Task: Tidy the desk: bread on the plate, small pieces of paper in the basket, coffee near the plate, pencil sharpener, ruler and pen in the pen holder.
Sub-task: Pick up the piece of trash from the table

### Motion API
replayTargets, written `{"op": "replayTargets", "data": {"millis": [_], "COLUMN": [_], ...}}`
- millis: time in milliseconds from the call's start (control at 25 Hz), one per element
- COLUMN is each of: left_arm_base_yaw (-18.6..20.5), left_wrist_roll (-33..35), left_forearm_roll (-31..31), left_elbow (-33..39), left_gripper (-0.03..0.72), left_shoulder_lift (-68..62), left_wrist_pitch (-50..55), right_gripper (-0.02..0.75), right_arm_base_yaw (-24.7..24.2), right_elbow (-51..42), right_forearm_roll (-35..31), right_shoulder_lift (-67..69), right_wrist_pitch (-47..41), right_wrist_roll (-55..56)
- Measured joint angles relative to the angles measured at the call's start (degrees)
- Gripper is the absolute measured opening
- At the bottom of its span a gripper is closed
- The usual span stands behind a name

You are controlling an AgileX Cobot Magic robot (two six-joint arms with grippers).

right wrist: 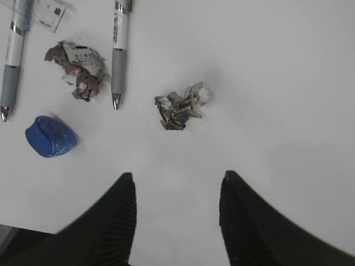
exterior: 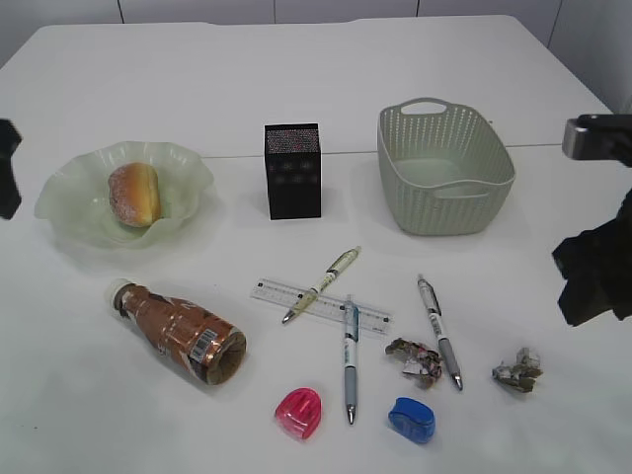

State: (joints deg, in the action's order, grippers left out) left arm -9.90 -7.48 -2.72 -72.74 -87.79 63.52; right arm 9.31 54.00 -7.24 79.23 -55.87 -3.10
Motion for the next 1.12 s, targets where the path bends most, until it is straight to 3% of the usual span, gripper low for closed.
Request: {"op": "replayTargets", "data": {"millis": [240,400,680,1120], "left_arm_base_yaw": [0.00,0.00,0.00,0.00], "left_wrist_roll": [0.23,0.23,0.23,0.23], "left_forearm_roll": [-1.78,-1.55,-1.18,1.61], "left_elbow": [12.00,15.67,17.23,17.59], "left_gripper": [0.524,0.522,0.522,0.513], "left_shoulder_lift": [13.65,21.81,30.90,32.12], "left_wrist_pitch": [-0.24,0.78,2.19,2.65], "right_gripper": [0.363,0.365,0.412,0.419], "right_arm_base_yaw": [5.27,5.67,5.67,5.67], "right_elbow": [0.00,0.00,0.00,0.11], "right_forearm_roll": [2.85,3.83,5.40,5.51], "right_shoulder_lift": [8.05,13.02,19.73,24.66], "right_wrist_pitch": [3.43,6.81,9.91,13.51], "right_wrist_roll": [2.34,3.53,3.87,4.56]}}
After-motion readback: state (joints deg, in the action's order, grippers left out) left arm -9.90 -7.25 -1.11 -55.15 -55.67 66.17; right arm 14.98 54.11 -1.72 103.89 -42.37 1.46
